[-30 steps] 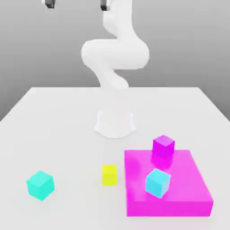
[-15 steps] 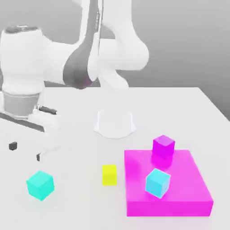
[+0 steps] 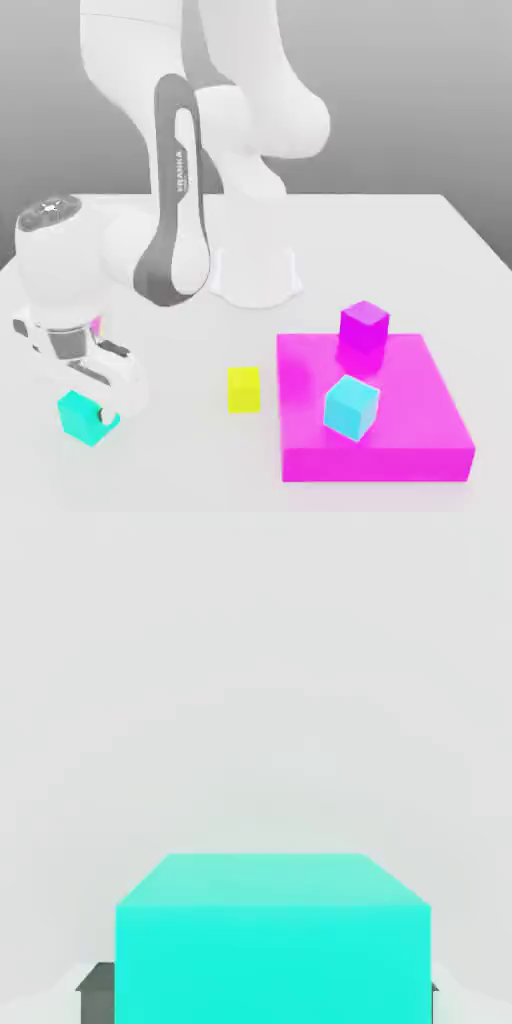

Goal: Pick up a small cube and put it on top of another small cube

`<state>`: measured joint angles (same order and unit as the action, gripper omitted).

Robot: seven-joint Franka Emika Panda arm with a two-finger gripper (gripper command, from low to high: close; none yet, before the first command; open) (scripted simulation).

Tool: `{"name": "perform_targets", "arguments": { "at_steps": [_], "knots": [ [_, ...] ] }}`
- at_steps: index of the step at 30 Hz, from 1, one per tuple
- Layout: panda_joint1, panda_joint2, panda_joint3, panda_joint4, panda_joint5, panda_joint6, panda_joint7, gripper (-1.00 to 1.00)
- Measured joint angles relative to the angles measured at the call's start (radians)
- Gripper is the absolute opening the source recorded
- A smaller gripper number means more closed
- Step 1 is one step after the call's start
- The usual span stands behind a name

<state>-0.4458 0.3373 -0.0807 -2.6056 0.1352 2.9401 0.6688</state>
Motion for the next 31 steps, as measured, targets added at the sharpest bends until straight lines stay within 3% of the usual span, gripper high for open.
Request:
{"name": "perform_targets", "arguments": {
  "at_steps": [6,12,19,27,28,31],
  "knots": [
    [0.028,-0.194,-0.038,-0.04,-0.082,-0.153,0.071,-1.0],
    [0.169,-0.406,0.056,-0.189,-0.121,-0.216,0.36,-1.0],
    [0.271,-0.631,0.196,-0.37,-0.057,-0.257,0.628,-1.0],
    [0.25,-0.403,0.226,-0.379,-0.11,-0.02,0.697,-1.0],
    [0.249,-0.373,0.224,-0.378,-0.121,0.009,0.704,1.0],
    [0.249,-0.373,0.224,-0.378,-0.121,0.009,0.704,1.0]
  ]
}}
